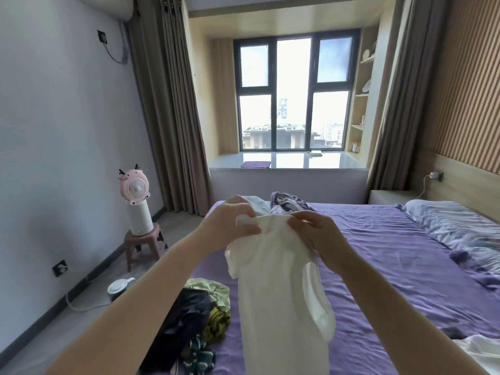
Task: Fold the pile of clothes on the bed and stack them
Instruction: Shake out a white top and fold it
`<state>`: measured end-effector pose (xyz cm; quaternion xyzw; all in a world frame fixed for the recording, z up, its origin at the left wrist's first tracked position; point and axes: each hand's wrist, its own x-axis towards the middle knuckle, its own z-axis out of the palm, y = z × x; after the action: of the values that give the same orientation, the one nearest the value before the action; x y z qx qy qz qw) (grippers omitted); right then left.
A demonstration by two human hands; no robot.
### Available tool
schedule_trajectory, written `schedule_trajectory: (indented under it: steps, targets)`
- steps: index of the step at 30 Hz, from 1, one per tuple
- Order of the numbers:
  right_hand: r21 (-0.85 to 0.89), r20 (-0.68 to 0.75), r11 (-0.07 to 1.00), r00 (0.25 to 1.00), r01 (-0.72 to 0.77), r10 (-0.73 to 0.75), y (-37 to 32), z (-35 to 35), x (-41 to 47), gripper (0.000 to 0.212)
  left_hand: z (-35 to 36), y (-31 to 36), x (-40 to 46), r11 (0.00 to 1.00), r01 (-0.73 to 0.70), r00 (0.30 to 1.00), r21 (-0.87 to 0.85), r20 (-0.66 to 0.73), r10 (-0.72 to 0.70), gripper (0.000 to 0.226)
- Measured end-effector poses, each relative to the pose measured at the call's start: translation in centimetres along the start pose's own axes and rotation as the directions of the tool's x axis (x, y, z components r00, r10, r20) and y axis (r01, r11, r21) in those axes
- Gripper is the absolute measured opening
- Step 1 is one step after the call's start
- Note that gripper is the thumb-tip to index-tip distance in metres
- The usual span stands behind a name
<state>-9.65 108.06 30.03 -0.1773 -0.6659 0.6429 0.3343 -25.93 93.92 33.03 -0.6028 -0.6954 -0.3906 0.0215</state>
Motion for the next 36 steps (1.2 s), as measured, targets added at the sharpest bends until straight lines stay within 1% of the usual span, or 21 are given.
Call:
schedule_trajectory:
  steps: [1,3,5,6,8,10,12,13,15,17,18,21,24,26,28,29,30,32,34,35,36]
  targets:
    - [0.023,0.03,1.0,1.0,-0.006,0.006,-0.3,0.3,0.2,0.011,0.4,0.4,-0.2,0.999,-0.027,0.999,-0.027,0.031,0.028,0.033]
    - [0.068,0.063,0.997,0.997,-0.039,0.034,-0.9,0.7,0.4,0.004,2.2,1.2,-0.8,0.987,0.009,0.99,-0.158,0.137,0.013,0.066]
    - [0.146,0.048,0.985,0.995,-0.093,0.087,-1.3,0.6,0.7,0.004,4.0,1.9,-1.0,0.978,0.002,0.986,-0.209,0.164,0.033,0.077]
    - [0.18,0.038,0.975,0.992,-0.127,0.122,-1.4,0.4,0.8,0.004,4.9,1.9,-0.9,0.977,-0.034,0.99,-0.211,0.124,0.062,0.073]
    - [0.248,0.053,0.951,0.982,-0.186,0.179,-1.3,-0.4,1.0,0.004,5.6,2.1,-0.5,0.965,-0.1,0.994,-0.244,0.02,0.108,0.053]
    - [0.279,0.09,0.932,0.973,-0.23,0.213,-0.8,-1.6,0.9,0.005,5.4,2.4,0.2,0.967,-0.107,0.994,-0.23,-0.047,0.099,0.031]
    - [0.235,0.113,0.937,0.965,-0.258,0.237,-0.1,-2.7,0.6,0.004,4.9,2.6,1.0,0.98,-0.084,0.995,-0.182,-0.065,0.073,0.012]
    - [0.231,0.129,0.936,0.962,-0.267,0.243,0.3,-3.2,0.4,0.002,4.7,2.6,1.3,0.987,-0.079,0.996,-0.143,-0.048,0.073,0.008]
    - [0.278,0.152,0.921,0.959,-0.273,0.238,1.0,-3.9,0.2,0.006,4.6,2.5,1.7,0.995,-0.097,0.994,-0.036,0.043,0.099,0.006]
    - [0.293,0.168,0.923,0.964,-0.248,0.205,1.6,-4.0,0.1,0.008,4.9,2.6,1.9,0.993,-0.117,0.986,0.0,0.12,0.116,0.006]
    - [0.253,0.181,0.941,0.966,-0.225,0.183,1.9,-3.9,0.1,0.012,5.0,2.6,1.9,0.994,-0.107,0.985,-0.011,0.132,0.107,0.007]
    - [0.018,0.222,0.989,0.965,-0.148,0.141,3.1,-2.9,-0.4,0.019,5.2,3.0,2.2,0.999,-0.041,0.993,-0.033,0.114,0.045,0.008]
    - [-0.044,0.265,0.991,0.955,-0.126,0.134,5.3,-0.9,-1.1,0.024,4.9,3.1,2.5,0.999,0.04,0.993,-0.011,0.108,-0.039,0.01]
    - [-0.111,0.224,0.988,0.966,-0.109,0.132,6.6,0.5,-1.2,0.025,4.4,2.9,2.6,0.996,0.083,0.992,0.021,0.091,-0.085,0.009]
    - [-0.257,0.105,0.965,0.991,-0.055,0.085,7.1,1.1,-0.8,0.017,3.6,2.4,2.3,0.991,0.099,0.993,0.087,0.062,-0.105,0.007]
    - [-0.289,0.069,0.957,0.996,-0.028,0.05,7.0,1.0,-0.5,0.015,3.1,2.1,2.0,0.986,0.104,0.992,0.127,0.062,-0.112,0.009]
    - [-0.271,0.066,0.962,0.998,0.0,0.019,6.7,0.8,-0.3,0.013,2.6,1.5,1.6,0.978,0.117,0.987,0.174,0.088,-0.134,0.014]
    - [-0.152,0.122,0.988,0.992,0.041,-0.022,5.7,0.3,0.3,0.012,1.4,0.7,0.9,0.929,0.166,0.954,0.33,0.185,-0.236,0.025]
    - [-0.085,0.2,0.994,0.979,0.067,-0.049,4.6,0.3,0.8,0.011,0.8,0.0,0.5,0.876,0.178,0.931,0.449,0.21,-0.297,0.028]
    - [-0.09,0.23,0.992,0.971,0.087,-0.064,4.2,0.6,1.1,0.011,0.7,-0.2,0.5,0.89,0.161,0.945,0.428,0.195,-0.264,0.023]
    - [-0.102,0.248,0.989,0.965,0.11,-0.082,3.8,0.9,1.4,0.011,0.6,-0.3,0.5,0.927,0.127,0.966,0.353,0.169,-0.197,0.018]
